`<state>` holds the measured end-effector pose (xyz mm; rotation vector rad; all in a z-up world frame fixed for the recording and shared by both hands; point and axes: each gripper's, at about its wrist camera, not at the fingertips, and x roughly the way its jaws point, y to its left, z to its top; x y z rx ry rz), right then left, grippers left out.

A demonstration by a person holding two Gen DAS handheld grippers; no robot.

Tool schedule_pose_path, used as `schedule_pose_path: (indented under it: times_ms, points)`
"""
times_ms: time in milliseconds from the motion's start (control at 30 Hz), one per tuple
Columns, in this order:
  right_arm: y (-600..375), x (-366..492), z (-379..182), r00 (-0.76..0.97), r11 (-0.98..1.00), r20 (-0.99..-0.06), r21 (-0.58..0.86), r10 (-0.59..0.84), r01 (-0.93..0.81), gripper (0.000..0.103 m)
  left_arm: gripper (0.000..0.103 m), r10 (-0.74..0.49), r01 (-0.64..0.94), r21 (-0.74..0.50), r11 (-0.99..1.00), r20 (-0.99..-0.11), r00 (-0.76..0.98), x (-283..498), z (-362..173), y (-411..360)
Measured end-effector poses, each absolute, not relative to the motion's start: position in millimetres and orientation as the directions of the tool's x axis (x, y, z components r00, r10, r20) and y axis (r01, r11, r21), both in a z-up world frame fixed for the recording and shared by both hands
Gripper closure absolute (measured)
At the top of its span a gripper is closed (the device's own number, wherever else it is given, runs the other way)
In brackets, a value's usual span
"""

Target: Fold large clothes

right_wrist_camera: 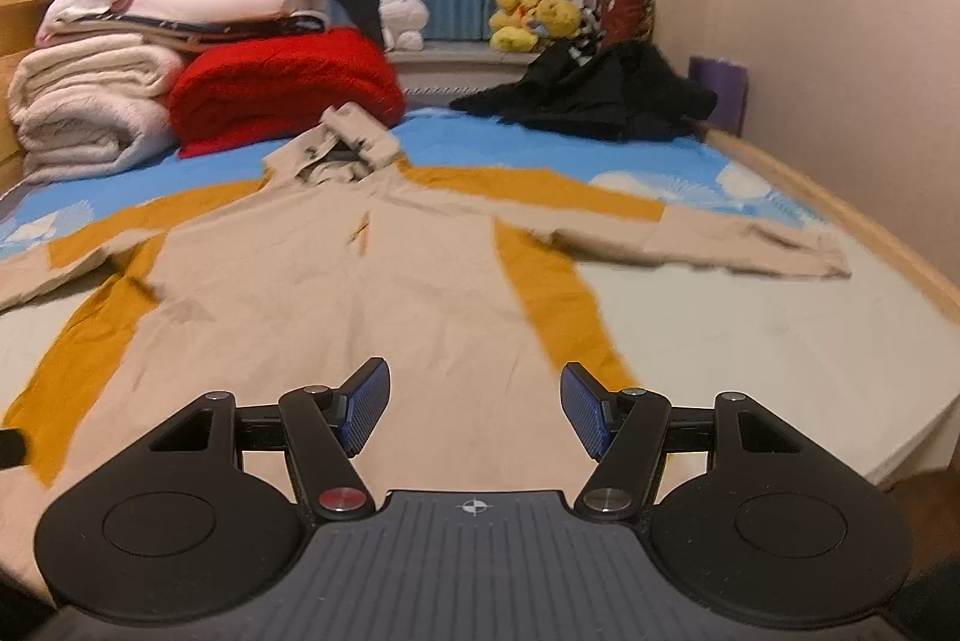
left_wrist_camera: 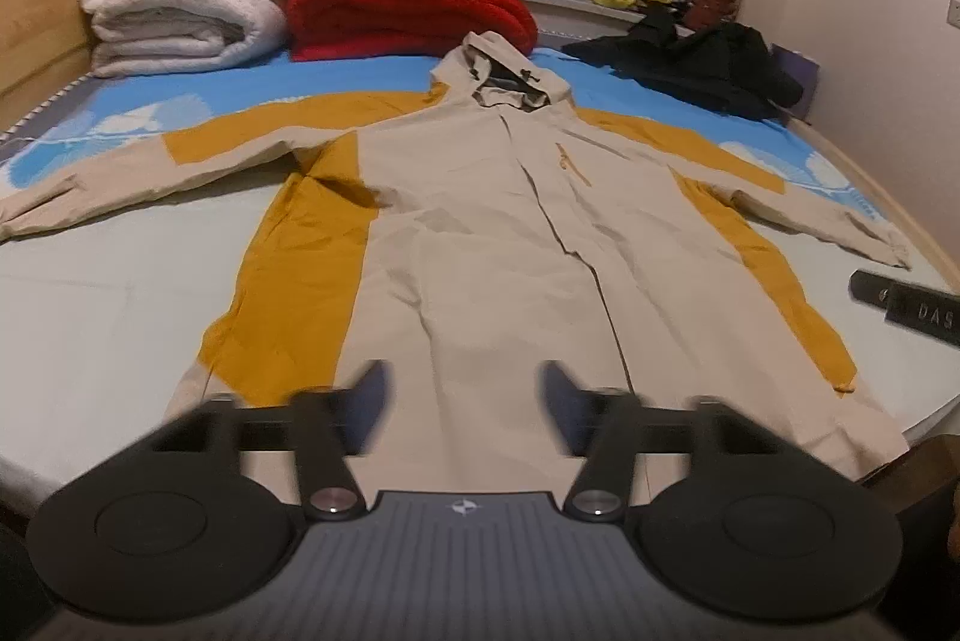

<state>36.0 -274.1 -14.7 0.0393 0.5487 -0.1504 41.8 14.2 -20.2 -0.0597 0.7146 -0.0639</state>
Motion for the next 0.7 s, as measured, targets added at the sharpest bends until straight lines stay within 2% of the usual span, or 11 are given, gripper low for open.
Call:
schedule_pose_path:
  times_ms: [100,167,233,300,433,533,567,600,633,667,700]
  points:
    - [-300.2,62.0,-18.3,0.834,0.977,-0.515,-0.042,-0.200,0.209,0.039,0.052,-0.021,0.021,-0.008,1.000,-0.646,0.763,69.3,-19.6,37.1]
    - [-322.2,81.4,-32.1,0.787,0.961,-0.562,-0.054,-0.254,0.272,0.039,0.052,0.036,-0.021,0.032,0.999,-0.662,0.748,91.1,-29.6,58.9]
    - [-342.0,95.7,-49.4,0.724,0.941,-0.624,-0.057,-0.294,0.333,0.039,0.051,0.113,-0.107,0.055,0.993,-0.723,0.682,114.6,-52.7,87.7]
    - [-359.9,106.1,-70.6,0.646,0.918,-0.691,-0.063,-0.324,0.392,0.039,0.050,0.150,-0.213,0.025,0.977,-0.790,0.595,129.7,-75.6,114.2]
    - [-380.3,115.0,-109.4,0.492,0.882,-0.801,-0.092,-0.342,0.463,0.040,0.043,0.189,-0.372,-0.011,0.928,-0.847,0.496,137.9,-105.4,149.5]
    - [-386.3,113.4,-126.1,0.423,0.859,-0.842,-0.088,-0.335,0.505,0.042,0.043,0.158,-0.401,-0.048,0.915,-0.871,0.465,138.5,-116.4,159.9]
    - [-388.5,113.0,-128.4,0.418,0.855,-0.849,-0.075,-0.324,0.512,0.048,0.044,0.161,-0.386,-0.037,0.922,-0.868,0.469,138.2,-115.8,157.7]
    - [-388.7,113.0,-129.4,0.419,0.855,-0.853,-0.061,-0.313,0.515,0.052,0.048,0.157,-0.357,-0.026,0.934,-0.867,0.473,138.3,-114.8,155.2]
    - [-389.1,111.9,-130.1,0.425,0.857,-0.854,-0.046,-0.300,0.513,0.066,0.065,0.141,-0.331,-0.029,0.943,-0.866,0.479,139.3,-113.6,152.8]
    - [-387.2,110.8,-129.7,0.433,0.861,-0.855,-0.032,-0.287,0.508,0.081,0.090,0.128,-0.310,-0.034,0.950,-0.864,0.487,139.9,-111.9,151.1]
    - [-383.2,110.0,-128.8,0.432,0.863,-0.855,-0.035,-0.287,0.504,0.089,0.096,0.141,-0.303,-0.019,0.953,-0.856,0.497,137.4,-109.2,149.3]
